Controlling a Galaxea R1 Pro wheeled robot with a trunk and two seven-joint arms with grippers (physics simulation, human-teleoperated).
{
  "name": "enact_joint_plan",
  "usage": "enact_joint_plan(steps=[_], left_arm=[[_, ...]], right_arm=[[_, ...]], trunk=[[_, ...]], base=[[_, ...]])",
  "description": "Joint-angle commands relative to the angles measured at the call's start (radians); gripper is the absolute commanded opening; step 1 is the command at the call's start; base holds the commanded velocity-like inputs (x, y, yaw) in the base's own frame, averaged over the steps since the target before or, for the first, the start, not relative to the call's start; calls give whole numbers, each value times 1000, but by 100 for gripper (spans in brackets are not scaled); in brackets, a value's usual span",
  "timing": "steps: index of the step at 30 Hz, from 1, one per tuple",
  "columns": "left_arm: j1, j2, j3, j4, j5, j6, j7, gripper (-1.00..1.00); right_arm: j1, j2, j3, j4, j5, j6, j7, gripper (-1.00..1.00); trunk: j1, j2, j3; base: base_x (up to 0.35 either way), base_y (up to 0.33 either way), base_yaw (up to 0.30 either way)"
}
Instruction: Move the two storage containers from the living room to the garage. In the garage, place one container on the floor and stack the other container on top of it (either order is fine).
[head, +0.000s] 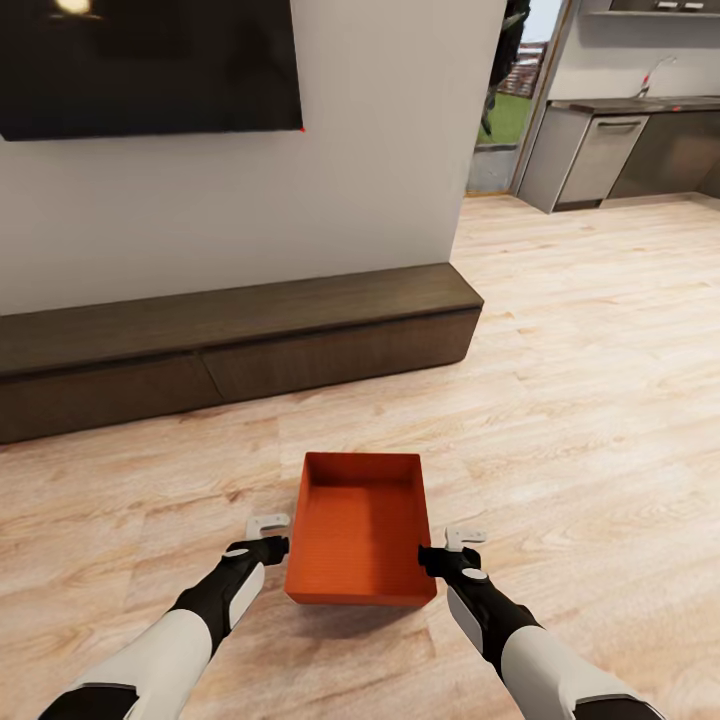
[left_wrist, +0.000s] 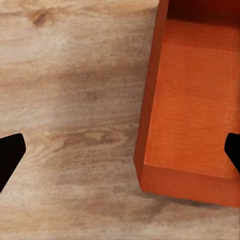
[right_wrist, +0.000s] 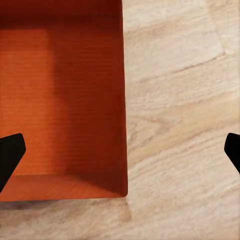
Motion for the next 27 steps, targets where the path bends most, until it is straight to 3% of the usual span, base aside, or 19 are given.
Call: enact_joint_plan(steps=[1, 9, 11, 12, 14, 27], left_arm=[[0, -1, -2, -3, 10, 5, 5, 100], [0, -18, -5, -44, -24, 48, 4, 100], [0, -34, -4, -53, -55, 74, 4, 100], [0, -48, -4, -57, -103, 86, 4, 100], [0, -49, -4, -57, -125, 89, 4, 100], [0, -46, -1, -59, -149, 91, 3, 100]], right_arm=[[0, 0, 5, 0, -5, 1, -3, 100], [0, -4, 6, -3, -3, 10, 29, 100], [0, -4, 6, -8, -3, 10, 31, 100], [0, -2, 7, -10, -3, 8, 33, 100], [0, -2, 7, -8, -3, 5, 33, 100], [0, 0, 6, -3, -3, 2, 33, 100]], trunk=[[4, -8, -4], [34, -64, -29], [42, -78, -35], [46, -85, -38], [54, -99, -45], [103, -190, -85]], base=[[0, 0, 0], [0, 0, 0], [0, 0, 0], [0, 0, 0], [0, 0, 0], [0, 0, 0]])
